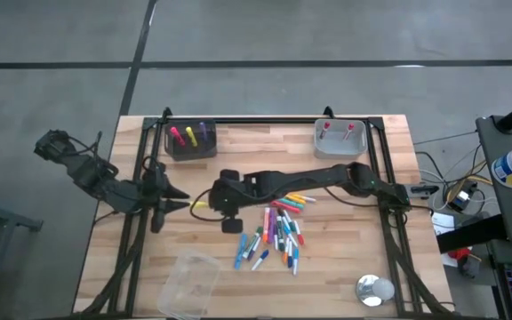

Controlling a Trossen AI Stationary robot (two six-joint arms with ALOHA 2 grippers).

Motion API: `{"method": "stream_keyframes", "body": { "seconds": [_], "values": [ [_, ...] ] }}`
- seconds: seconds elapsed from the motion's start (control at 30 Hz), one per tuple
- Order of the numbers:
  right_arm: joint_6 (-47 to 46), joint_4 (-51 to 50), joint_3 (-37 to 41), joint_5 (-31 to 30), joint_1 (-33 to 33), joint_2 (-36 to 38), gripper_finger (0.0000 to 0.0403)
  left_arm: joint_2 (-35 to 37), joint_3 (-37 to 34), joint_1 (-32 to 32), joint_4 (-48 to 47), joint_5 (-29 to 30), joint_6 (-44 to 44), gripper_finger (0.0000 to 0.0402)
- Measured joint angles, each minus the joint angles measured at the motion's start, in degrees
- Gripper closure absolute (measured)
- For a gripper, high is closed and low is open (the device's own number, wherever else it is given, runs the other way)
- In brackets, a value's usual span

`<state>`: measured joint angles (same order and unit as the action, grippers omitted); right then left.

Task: Pick & Place Markers
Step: Put the yellow highlighter pen into the black bin

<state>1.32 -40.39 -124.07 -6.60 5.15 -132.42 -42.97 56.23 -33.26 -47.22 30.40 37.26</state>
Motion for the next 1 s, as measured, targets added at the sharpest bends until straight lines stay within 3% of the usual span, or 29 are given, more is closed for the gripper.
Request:
{"method": "stream_keyframes", "body": {
  "seconds": [0.3, 0.63, 1.0],
  "values": [
    [0.26, 1.78, 0.0, -6.98, -0.02, 2.51, 0.0349, 1.27, 0.28, -0.02, -3.0, -1.68, 0.36, 0.0284],
    [-0.33, 2.04, 0.0, -7.09, 0.99, 4.22, 0.0349, 2.0, 0.3, -0.02, -4.63, 7.82, 0.18, 0.0284],
    [1.26, 2.88, 0.0, -8.85, 1.22, 6.16, 0.0349, 1.26, -0.27, -0.07, -6.45, 7.75, 1.33, 0.0284]
  ]
}}
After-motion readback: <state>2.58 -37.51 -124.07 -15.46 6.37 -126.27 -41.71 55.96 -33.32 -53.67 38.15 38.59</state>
